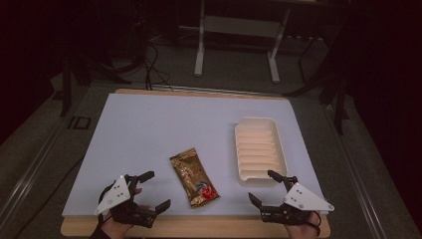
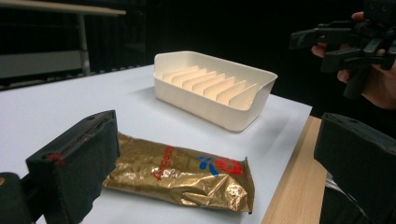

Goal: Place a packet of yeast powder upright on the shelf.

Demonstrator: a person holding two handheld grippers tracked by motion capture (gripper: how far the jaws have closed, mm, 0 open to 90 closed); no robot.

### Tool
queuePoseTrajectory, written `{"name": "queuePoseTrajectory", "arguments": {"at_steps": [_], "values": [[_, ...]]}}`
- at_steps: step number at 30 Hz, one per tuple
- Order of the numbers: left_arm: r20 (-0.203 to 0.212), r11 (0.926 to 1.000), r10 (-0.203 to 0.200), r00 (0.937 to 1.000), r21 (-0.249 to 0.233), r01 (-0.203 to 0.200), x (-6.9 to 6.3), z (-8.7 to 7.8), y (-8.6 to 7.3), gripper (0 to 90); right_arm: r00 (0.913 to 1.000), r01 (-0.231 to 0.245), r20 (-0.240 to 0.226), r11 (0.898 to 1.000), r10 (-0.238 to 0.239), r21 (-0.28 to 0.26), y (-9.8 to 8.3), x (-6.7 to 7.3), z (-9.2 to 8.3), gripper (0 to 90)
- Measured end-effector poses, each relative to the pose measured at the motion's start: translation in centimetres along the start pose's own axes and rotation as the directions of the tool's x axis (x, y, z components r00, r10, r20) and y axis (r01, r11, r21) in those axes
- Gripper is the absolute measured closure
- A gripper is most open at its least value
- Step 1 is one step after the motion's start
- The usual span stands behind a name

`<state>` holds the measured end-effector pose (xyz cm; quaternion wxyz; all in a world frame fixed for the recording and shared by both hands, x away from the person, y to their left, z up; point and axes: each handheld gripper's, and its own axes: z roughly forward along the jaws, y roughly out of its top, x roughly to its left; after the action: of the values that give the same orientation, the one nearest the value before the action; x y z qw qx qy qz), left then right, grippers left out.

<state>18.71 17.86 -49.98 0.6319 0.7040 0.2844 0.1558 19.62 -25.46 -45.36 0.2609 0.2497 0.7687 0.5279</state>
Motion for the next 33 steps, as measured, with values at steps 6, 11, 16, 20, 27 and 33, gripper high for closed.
{"name": "queuePoseTrajectory", "arguments": {"at_steps": [6,11,16,20,27,33], "values": [[0.019,0.9998,-0.015,0.9997,0.013,0.015,-0.2,0.0,0.1,0.8,0.9993,0.038,0.002,0.999,-0.038,-0.010,0.1,-0.3,-0.1,14.5],[0.059,0.9992,-0.016,0.9982,0.037,0.014,-0.7,0.2,0.3,0.8,0.9995,0.024,-0.022,1.000,-0.024,-0.006,0.5,-0.2,-0.4,14.4],[0.072,0.9961,-0.022,0.9972,0.087,0.016,-1.2,0.7,0.8,0.7,0.9985,0.031,-0.046,1.000,-0.031,-0.006,0.9,0.3,-0.4,13.7],[0.115,0.9895,-0.051,0.9920,0.140,0.035,-1.4,1.4,1.6,0.7,0.9972,0.034,-0.065,0.999,-0.035,-0.015,1.2,0.7,-0.5,12.4],[0.134,0.9904,-0.035,0.9903,0.138,0.017,-1.5,2.4,3.0,0.7,0.9967,0.032,-0.073,0.998,-0.036,-0.053,1.3,0.7,-0.6,11.0],[0.129,0.9919,-0.029,0.9912,0.127,0.012,-0.8,3.3,4.0,0.7,0.9977,0.024,-0.062,0.997,-0.029,-0.070,1.3,0.6,-0.6,11.1]]}}
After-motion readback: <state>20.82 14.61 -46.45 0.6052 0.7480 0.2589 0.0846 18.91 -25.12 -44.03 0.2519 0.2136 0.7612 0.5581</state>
